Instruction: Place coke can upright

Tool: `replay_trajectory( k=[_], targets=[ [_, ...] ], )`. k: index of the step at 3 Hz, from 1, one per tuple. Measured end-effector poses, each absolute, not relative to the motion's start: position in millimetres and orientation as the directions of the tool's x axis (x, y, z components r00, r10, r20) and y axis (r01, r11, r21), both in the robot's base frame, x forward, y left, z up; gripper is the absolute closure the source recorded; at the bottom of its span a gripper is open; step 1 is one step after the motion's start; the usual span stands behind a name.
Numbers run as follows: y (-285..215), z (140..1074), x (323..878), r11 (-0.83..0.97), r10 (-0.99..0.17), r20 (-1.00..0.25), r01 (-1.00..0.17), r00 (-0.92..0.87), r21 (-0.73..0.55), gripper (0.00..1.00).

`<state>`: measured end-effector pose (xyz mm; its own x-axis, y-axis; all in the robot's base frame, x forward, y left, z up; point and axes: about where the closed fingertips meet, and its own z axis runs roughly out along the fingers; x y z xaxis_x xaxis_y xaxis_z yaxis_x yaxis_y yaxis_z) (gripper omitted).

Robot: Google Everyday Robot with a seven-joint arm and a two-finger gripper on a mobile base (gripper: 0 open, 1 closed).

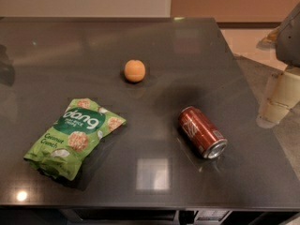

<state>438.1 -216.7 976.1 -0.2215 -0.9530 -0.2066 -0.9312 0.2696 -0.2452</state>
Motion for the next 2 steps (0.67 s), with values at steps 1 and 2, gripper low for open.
replay_trajectory(
  k=[1,2],
  targets=[
    [-216.7,976.1,438.1,0.270,-0.953,-0.207,-0.931,-0.222,-0.245,0.00],
    [-215.2,973.2,446.7,0.306,-0.941,-0.219,-0.926,-0.258,-0.223,0.00]
  ],
)
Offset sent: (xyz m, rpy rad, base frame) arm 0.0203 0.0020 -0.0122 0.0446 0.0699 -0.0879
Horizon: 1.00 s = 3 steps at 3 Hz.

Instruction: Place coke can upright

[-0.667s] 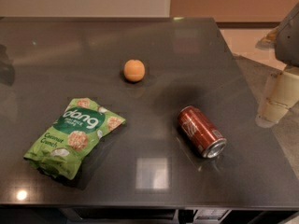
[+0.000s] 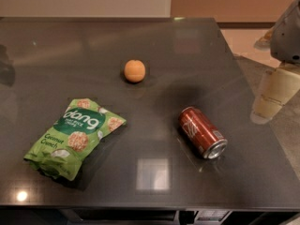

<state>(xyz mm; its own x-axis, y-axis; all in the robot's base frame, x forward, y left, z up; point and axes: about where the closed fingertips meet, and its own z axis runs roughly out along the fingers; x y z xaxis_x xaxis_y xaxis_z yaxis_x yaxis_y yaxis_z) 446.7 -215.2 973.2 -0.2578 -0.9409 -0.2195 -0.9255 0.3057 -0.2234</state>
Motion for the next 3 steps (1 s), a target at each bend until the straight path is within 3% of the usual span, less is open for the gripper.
replay_trajectory(
  k=[3],
  targets=[
    [-169,913,487,0.578,-0.807,-0.166,-0.815,-0.566,-0.031,0.00]
  ],
)
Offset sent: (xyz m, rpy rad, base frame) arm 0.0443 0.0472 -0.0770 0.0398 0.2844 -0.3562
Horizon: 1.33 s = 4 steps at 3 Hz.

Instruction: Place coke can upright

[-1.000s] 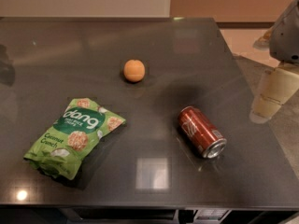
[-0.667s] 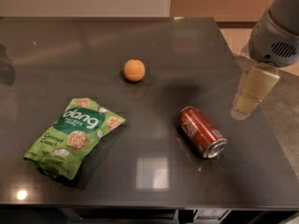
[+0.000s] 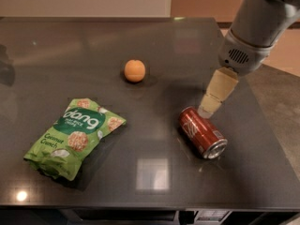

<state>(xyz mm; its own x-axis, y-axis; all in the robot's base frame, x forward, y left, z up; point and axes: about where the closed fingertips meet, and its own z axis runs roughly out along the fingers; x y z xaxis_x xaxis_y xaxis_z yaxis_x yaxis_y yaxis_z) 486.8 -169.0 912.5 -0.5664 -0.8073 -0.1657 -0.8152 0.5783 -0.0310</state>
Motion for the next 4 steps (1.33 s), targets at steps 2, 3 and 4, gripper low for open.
replay_trajectory(
  k=[2,3,4],
  targets=[
    [-146,887,486,0.764,-0.644,-0.092,-0.645,-0.760,-0.021,0.00],
    [-143,877,484,0.813,-0.582,-0.035,-0.580,-0.813,-0.036,0.00],
    [-140,869,481,0.846,-0.532,0.009,-0.531,-0.847,-0.051,0.00]
  ],
)
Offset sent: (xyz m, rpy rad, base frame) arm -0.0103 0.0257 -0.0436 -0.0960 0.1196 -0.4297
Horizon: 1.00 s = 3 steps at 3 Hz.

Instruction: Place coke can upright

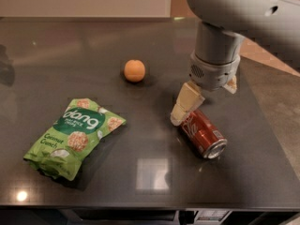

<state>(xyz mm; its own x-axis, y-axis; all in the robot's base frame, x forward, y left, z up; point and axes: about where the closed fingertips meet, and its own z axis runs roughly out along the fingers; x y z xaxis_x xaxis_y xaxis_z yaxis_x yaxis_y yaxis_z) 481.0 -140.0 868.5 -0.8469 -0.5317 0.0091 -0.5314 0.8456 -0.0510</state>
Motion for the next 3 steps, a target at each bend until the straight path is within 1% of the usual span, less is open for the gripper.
replay_trajectory(
  k=[3],
  targets=[
    [-120,845,467,0.864,-0.501,0.067,-0.504,-0.863,-0.018,0.00]
  ],
)
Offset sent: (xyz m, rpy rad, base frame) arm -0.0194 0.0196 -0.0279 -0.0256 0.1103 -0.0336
